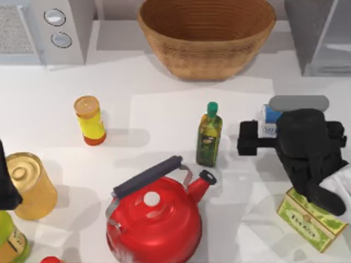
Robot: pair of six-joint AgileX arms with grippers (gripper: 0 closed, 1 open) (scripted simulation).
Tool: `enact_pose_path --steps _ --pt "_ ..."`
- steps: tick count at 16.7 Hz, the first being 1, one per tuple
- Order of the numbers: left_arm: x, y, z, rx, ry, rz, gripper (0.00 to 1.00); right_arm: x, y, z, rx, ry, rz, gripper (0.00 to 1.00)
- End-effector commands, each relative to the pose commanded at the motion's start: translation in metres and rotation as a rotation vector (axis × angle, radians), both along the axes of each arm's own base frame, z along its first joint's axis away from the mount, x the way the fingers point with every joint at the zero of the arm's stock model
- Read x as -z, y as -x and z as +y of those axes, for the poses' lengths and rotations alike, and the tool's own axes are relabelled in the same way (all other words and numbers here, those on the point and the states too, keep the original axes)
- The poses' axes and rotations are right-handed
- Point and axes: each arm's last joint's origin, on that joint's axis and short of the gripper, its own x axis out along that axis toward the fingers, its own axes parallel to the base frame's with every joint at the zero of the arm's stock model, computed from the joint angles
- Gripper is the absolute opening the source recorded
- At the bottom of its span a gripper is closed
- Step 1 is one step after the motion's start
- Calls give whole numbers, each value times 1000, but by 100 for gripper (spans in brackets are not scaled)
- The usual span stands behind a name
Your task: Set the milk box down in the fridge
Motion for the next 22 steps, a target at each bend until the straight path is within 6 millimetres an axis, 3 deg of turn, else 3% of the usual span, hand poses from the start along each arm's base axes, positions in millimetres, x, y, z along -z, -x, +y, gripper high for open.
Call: enact_pose_path --steps 7,11,15,18,22 --pt "0 0 0 0 0 0 100 3 -1 0 3 4 7 100" --pt "0 0 0 0 0 0 100 1 -19 -4 6 2 5 100" --pt "0 0 0 0 0 0 100 14 -39 0 5 1 3 100" --pt "0 0 0 0 0 0 100 26 -44 2 1 2 3 100" --pt "0 0 0 0 0 0 100 27 -44 2 -1 2 3 100"
